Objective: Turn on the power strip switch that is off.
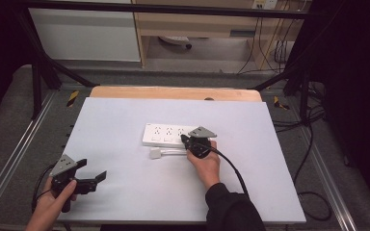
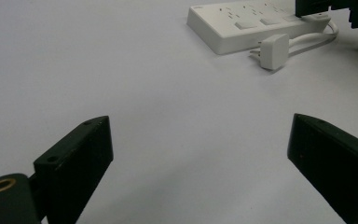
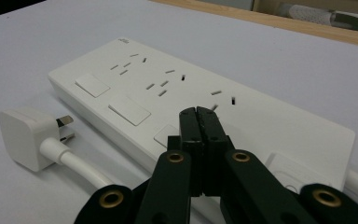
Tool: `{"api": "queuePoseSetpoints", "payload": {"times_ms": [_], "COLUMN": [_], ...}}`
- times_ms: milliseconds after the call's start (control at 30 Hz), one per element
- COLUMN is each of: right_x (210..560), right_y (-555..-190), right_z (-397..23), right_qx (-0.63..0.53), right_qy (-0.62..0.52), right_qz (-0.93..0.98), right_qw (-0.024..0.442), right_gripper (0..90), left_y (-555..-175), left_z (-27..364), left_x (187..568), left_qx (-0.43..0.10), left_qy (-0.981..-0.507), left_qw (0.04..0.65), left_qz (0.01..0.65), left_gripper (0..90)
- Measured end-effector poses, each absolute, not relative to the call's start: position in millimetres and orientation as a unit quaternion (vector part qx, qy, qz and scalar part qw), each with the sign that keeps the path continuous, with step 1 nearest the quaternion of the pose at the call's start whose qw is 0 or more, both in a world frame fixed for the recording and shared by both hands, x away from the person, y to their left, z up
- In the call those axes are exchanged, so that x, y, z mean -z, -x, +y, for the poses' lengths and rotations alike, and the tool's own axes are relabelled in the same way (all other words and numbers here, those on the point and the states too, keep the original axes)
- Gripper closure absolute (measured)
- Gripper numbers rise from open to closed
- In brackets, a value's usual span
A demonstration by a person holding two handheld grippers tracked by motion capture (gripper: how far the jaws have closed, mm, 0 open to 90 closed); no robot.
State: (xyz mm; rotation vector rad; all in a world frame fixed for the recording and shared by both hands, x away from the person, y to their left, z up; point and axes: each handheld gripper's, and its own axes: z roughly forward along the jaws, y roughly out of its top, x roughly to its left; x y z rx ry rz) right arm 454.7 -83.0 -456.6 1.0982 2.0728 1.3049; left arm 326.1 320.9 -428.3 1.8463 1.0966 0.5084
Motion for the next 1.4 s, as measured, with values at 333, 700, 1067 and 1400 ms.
{"api": "queuePoseSetpoints", "payload": {"times_ms": [333,700,1067,1400], "right_x": [457.5,457.6,457.4,457.3], "right_y": [-455.3,-456.2,-456.3,-457.1], "right_z": [-84.4,-82.4,-81.2,-81.1], "right_qx": [-0.47,-0.473,-0.473,-0.474], "right_qy": [-0.402,-0.403,-0.406,-0.402], "right_qz": [0.754,0.752,0.751,0.752], "right_qw": [0.222,0.219,0.22,0.22], "right_gripper": [90.0,90.0,90.0,90.0], "left_y": [-326.3,-325.8,-326.0,-326.5], "left_z": [320.7,321.1,321.3,321.2], "left_x": [428.5,426.9,426.2,427.0], "left_qx": [-0.207,-0.21,-0.213,-0.215], "left_qy": [-0.747,-0.745,-0.745,-0.745], "left_qw": [0.45,0.453,0.452,0.452], "left_qz": [0.444,0.443,0.442,0.441], "left_gripper": [6.8,6.8,6.8,6.8]}}
